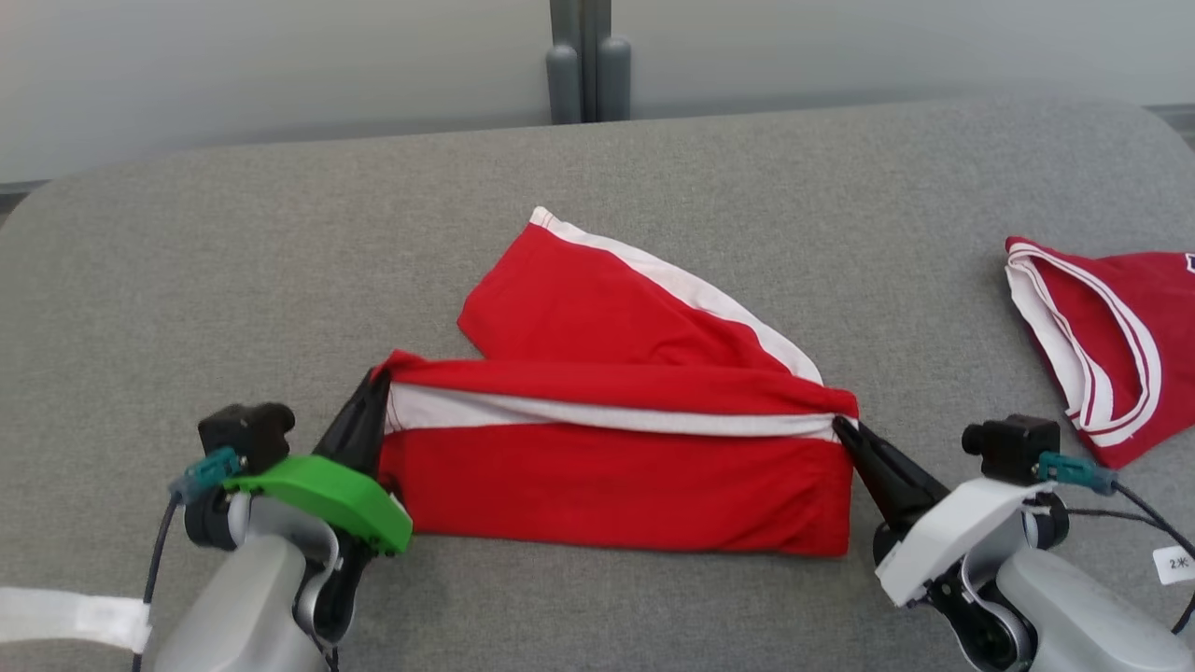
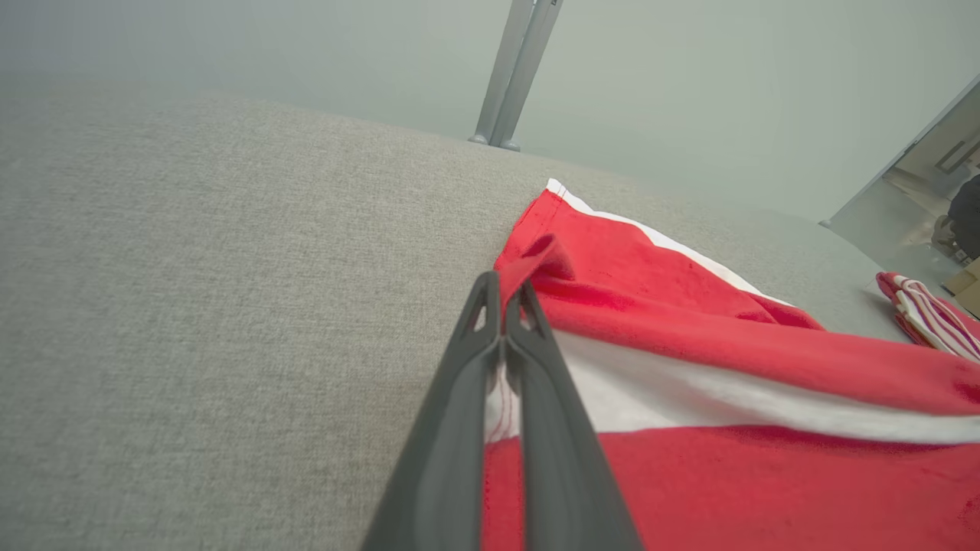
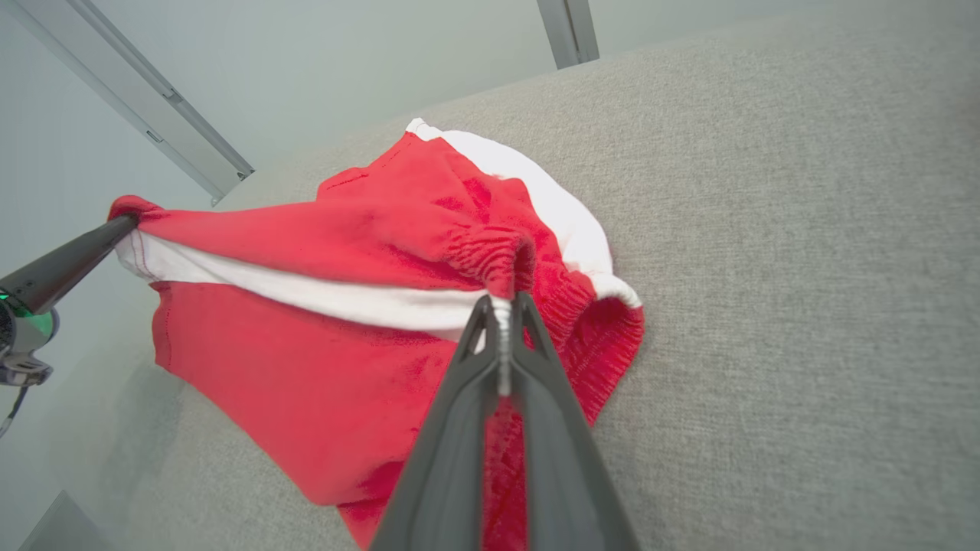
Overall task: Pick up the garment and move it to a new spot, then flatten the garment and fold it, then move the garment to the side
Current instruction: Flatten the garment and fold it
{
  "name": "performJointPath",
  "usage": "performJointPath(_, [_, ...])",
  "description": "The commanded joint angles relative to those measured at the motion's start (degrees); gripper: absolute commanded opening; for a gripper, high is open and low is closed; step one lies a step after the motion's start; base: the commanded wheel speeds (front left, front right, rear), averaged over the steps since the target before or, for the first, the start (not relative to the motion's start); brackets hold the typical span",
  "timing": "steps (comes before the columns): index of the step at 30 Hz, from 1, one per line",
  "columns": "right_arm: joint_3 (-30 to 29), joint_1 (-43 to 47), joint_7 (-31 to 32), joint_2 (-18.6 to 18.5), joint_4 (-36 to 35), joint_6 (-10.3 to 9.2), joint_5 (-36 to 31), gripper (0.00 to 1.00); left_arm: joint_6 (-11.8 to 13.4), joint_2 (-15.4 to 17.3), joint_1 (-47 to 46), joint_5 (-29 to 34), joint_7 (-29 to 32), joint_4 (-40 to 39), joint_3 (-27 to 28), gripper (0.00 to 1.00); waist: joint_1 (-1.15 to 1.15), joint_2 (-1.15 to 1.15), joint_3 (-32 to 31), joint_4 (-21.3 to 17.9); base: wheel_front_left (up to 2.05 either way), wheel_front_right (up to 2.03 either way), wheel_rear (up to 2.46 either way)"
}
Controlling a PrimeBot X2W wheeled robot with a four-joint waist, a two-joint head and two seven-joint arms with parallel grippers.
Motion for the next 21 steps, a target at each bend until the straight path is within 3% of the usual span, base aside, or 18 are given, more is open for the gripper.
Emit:
performJointPath(1, [-1.9,-2.0,-0.1,1.2,0.0,-0.10,-1.2,0.00,0.2,0.6,-4.9,0.0,-0.2,1.7,-0.9,0.00,0.00,0.00,5.9,-3.3,0.00,0.00,0.00])
performJointPath(8, [-5.3,-6.0,-0.1,5.1,0.5,-0.10,-3.7,0.00,0.2,0.4,-18.0,1.3,-0.1,9.4,-4.1,0.00,0.00,0.00,12.4,-6.7,0.00,0.00,0.00])
performJointPath(21, [-7.1,-8.9,-0.1,9.2,-0.2,-0.10,-4.7,0.00,0.2,-0.1,-33.9,3.1,-0.1,21.3,-11.3,0.00,0.00,0.00,18.9,-10.9,0.00,0.00,0.00])
